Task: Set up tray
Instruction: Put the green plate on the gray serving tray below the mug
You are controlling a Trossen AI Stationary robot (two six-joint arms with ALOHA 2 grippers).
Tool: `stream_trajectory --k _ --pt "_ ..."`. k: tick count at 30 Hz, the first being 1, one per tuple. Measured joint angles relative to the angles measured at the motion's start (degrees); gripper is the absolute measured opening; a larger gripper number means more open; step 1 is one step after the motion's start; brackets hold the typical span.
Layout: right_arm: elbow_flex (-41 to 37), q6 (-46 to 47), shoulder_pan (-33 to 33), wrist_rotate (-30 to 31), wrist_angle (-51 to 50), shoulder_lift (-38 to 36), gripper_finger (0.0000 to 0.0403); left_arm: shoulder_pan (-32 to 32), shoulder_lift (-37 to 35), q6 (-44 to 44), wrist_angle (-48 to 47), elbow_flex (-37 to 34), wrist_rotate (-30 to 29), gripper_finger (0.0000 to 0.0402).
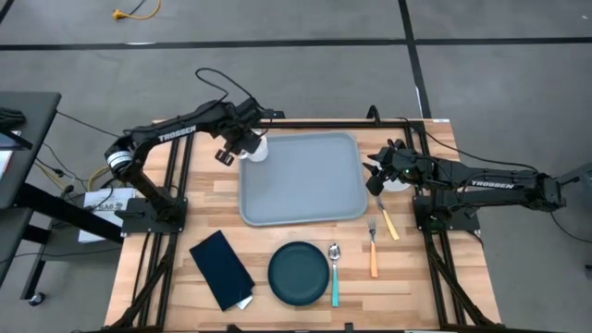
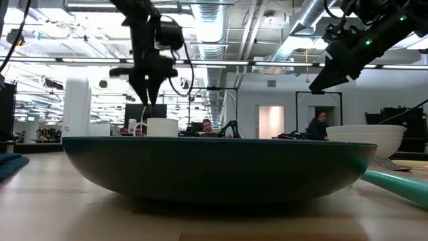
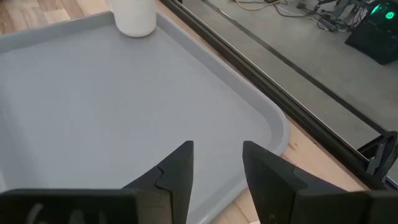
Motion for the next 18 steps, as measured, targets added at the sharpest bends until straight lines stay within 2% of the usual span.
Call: stream_trajectory --k 4,8,11,15,18 --pt "0.0 0.0 0.0 0.0 0.0 0.0 0.0134 -2.2 0.0 -16.3 -8.7 5.5 2.4 0.011" --pt "0.0 0.0 0.0 0.0 0.0 0.0 0.0133 -4.7 0.0 -32.2 -17.2 8.6 10.6 0.011" --pt "0.0 0.0 0.0 0.0 0.0 0.0 0.0133 -6.5 0.0 -41.3 -18.8 8.8 18.8 0.011" --pt "0.0 0.0 0.0 0.0 0.0 0.0 0.0134 -10.7 -0.1 -41.0 -19.0 7.0 29.7 0.011" --pt "0.0 0.0 0.0 0.0 0.0 0.0 0.0133 -15.6 0.0 -36.7 -18.2 5.5 30.5 0.011"
